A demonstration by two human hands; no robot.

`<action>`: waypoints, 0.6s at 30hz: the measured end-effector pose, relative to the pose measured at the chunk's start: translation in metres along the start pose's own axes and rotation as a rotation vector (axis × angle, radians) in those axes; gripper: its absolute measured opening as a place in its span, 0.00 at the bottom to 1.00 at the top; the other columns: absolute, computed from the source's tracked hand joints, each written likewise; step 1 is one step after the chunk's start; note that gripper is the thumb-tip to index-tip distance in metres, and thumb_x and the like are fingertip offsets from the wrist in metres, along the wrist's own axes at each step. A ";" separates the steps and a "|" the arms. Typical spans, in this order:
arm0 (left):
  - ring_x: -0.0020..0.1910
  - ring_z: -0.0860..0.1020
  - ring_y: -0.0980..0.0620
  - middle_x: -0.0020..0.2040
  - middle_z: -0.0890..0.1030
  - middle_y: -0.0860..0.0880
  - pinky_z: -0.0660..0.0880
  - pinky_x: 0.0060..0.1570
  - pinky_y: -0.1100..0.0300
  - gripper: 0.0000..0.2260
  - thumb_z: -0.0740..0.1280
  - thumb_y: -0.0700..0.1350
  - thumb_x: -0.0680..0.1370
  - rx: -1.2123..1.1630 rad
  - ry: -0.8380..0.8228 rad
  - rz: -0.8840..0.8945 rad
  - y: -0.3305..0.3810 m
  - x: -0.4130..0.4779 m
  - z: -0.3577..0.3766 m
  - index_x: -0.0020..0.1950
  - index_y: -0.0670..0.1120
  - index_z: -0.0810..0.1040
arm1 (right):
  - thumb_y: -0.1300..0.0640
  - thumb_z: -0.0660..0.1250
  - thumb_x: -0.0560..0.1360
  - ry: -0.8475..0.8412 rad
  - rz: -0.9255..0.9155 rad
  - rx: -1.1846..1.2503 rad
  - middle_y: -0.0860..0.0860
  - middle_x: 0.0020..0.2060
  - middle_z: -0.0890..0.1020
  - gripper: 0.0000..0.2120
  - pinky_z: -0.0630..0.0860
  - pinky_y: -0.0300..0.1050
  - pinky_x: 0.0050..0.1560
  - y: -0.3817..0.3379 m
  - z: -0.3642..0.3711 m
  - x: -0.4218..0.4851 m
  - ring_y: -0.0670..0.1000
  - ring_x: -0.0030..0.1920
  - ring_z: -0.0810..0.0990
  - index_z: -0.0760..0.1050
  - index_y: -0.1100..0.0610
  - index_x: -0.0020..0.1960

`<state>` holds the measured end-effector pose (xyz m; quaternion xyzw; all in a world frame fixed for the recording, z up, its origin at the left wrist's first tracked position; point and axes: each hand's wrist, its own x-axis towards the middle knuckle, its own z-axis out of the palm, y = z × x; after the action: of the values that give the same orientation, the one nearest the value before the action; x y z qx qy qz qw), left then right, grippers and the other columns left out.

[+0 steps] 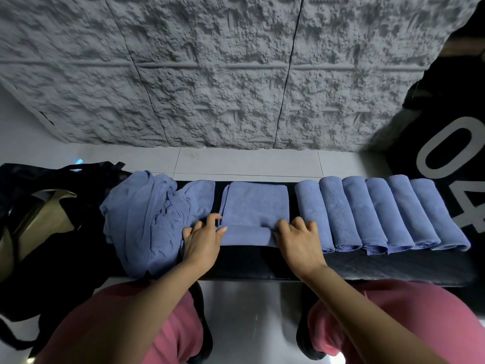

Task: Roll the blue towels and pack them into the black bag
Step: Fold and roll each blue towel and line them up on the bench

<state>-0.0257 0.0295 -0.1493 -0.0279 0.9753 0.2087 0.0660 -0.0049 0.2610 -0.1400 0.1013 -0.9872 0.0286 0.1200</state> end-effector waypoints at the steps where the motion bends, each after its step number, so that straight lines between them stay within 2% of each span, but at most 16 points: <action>1: 0.56 0.72 0.48 0.52 0.80 0.49 0.59 0.56 0.57 0.14 0.53 0.57 0.80 0.024 0.018 0.017 0.001 0.000 0.000 0.63 0.54 0.65 | 0.56 0.69 0.71 0.015 0.001 -0.001 0.49 0.30 0.77 0.07 0.58 0.50 0.38 0.001 0.001 0.000 0.55 0.37 0.71 0.70 0.54 0.39; 4: 0.55 0.72 0.49 0.48 0.79 0.52 0.61 0.54 0.56 0.10 0.59 0.55 0.79 0.082 0.134 0.074 0.008 0.000 -0.004 0.58 0.52 0.69 | 0.54 0.63 0.73 0.046 -0.009 -0.009 0.48 0.39 0.77 0.03 0.59 0.48 0.41 0.002 0.000 0.004 0.55 0.43 0.72 0.73 0.52 0.43; 6: 0.51 0.72 0.50 0.47 0.76 0.54 0.62 0.48 0.56 0.05 0.65 0.50 0.77 0.066 0.218 0.170 0.010 -0.001 -0.008 0.51 0.52 0.73 | 0.57 0.66 0.71 0.056 -0.089 -0.018 0.48 0.44 0.77 0.05 0.60 0.47 0.42 0.003 0.000 0.003 0.54 0.46 0.72 0.74 0.52 0.46; 8: 0.46 0.71 0.52 0.45 0.75 0.56 0.61 0.45 0.58 0.06 0.72 0.44 0.72 0.091 0.250 0.305 0.008 0.000 -0.006 0.43 0.52 0.75 | 0.58 0.68 0.69 0.079 -0.184 -0.018 0.48 0.45 0.77 0.07 0.61 0.47 0.43 0.001 0.000 0.000 0.54 0.46 0.72 0.75 0.52 0.47; 9: 0.45 0.70 0.54 0.44 0.75 0.57 0.61 0.45 0.59 0.07 0.73 0.44 0.71 0.112 0.265 0.372 0.006 0.000 -0.005 0.41 0.52 0.76 | 0.59 0.69 0.69 0.094 -0.209 -0.012 0.48 0.44 0.78 0.07 0.62 0.47 0.44 0.001 0.002 -0.002 0.54 0.47 0.72 0.76 0.53 0.47; 11: 0.46 0.70 0.55 0.45 0.76 0.56 0.62 0.47 0.59 0.06 0.73 0.51 0.70 0.122 0.279 0.459 0.001 0.000 -0.004 0.44 0.52 0.80 | 0.56 0.70 0.70 0.113 -0.213 -0.002 0.48 0.46 0.79 0.07 0.63 0.47 0.45 0.002 0.004 -0.003 0.54 0.48 0.73 0.77 0.54 0.48; 13: 0.50 0.71 0.53 0.50 0.77 0.55 0.65 0.50 0.56 0.16 0.72 0.57 0.67 0.139 0.207 0.470 -0.001 -0.001 -0.005 0.50 0.51 0.81 | 0.48 0.70 0.69 0.066 -0.190 -0.011 0.49 0.50 0.79 0.13 0.65 0.49 0.48 0.004 0.004 -0.003 0.55 0.52 0.74 0.78 0.54 0.51; 15: 0.54 0.70 0.54 0.55 0.75 0.54 0.69 0.52 0.54 0.22 0.76 0.55 0.64 0.164 0.132 0.428 -0.001 -0.002 -0.004 0.56 0.51 0.80 | 0.47 0.72 0.66 -0.009 -0.147 -0.035 0.50 0.53 0.79 0.20 0.64 0.51 0.51 0.004 0.003 -0.003 0.57 0.54 0.73 0.78 0.53 0.55; 18: 0.57 0.68 0.54 0.58 0.75 0.55 0.67 0.56 0.53 0.22 0.75 0.45 0.69 0.084 0.113 0.339 0.001 -0.004 -0.002 0.62 0.52 0.77 | 0.56 0.73 0.66 -0.033 -0.087 -0.050 0.51 0.51 0.79 0.22 0.63 0.50 0.51 0.003 0.003 -0.001 0.58 0.54 0.74 0.77 0.53 0.59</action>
<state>-0.0225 0.0298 -0.1468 0.1282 0.9760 0.1743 -0.0237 -0.0052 0.2634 -0.1431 0.1416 -0.9841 -0.0032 0.1071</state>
